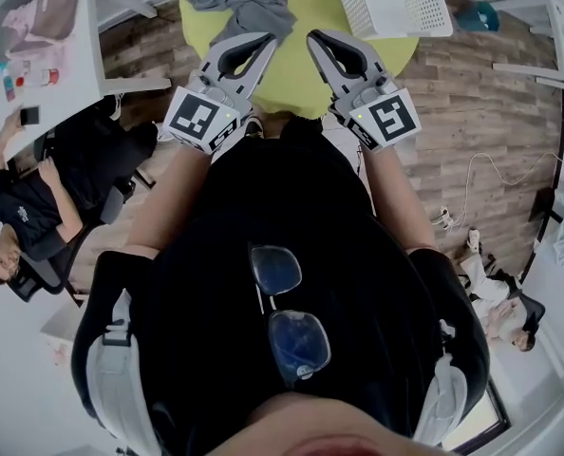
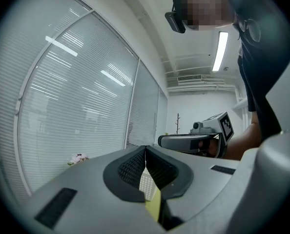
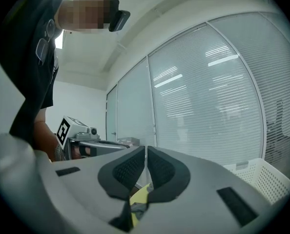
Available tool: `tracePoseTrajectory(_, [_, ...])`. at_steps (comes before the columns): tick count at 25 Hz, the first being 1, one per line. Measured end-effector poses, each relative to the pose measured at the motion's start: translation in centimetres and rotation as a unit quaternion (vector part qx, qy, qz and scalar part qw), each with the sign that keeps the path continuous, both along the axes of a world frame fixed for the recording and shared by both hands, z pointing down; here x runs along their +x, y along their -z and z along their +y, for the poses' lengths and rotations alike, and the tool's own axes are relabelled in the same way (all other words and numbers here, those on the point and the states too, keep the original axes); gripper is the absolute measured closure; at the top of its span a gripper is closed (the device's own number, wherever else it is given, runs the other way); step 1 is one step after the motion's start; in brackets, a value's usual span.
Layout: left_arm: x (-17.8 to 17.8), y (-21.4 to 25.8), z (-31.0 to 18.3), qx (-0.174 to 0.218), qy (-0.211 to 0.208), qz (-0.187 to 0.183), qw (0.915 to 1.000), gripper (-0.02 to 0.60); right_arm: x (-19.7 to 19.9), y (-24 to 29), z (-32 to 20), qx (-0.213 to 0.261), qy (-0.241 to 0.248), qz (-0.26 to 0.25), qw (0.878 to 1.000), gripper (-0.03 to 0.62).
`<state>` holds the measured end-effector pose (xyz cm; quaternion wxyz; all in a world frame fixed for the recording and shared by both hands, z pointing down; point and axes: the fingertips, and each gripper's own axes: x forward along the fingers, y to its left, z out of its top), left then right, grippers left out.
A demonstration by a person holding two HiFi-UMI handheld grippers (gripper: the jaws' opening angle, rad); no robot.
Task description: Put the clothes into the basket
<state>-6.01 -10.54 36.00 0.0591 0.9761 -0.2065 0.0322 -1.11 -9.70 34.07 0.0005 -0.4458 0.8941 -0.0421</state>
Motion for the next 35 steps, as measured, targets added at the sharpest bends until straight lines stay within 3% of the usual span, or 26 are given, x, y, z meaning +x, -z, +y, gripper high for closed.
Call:
tracePoseTrajectory(7, [3.5, -0.5, -3.4, -0.004, 0.045, -0.018, 0.9988, 0.571, 3.1, -0.3, -3.7, 0.0, 0.051, -0.002, 0.999, 0.56])
tracePoseTrajectory(14, [5.8, -2.1, -6.5, -0.019, 0.12, -0.042, 0.9917, 0.571, 5.4, -1.3, -7.0, 0.002, 0.103, 0.003, 0.995, 0.56])
tracePoseTrajectory(22, [5.1, -5.0, -10.0, -0.06, 0.22, -0.059, 0.9718, 0.571, 5.3, -3.5, -10.6, 0.007, 0.143, 0.008, 0.99, 0.559])
tracePoseTrajectory(28, [2.9, -9.6, -12.9, -0.09, 0.299, -0.102, 0.9444, 0.569, 3.4, -5.7, -13.3, -0.004, 0.149, 0.019, 0.989, 0.559])
tracePoseTrajectory(35, [1.0, -15.0, -15.7, -0.152, 0.316, -0.109, 0.9301, 0.561, 1.0, -9.0, -16.4, -0.033, 0.139, 0.038, 0.989, 0.559])
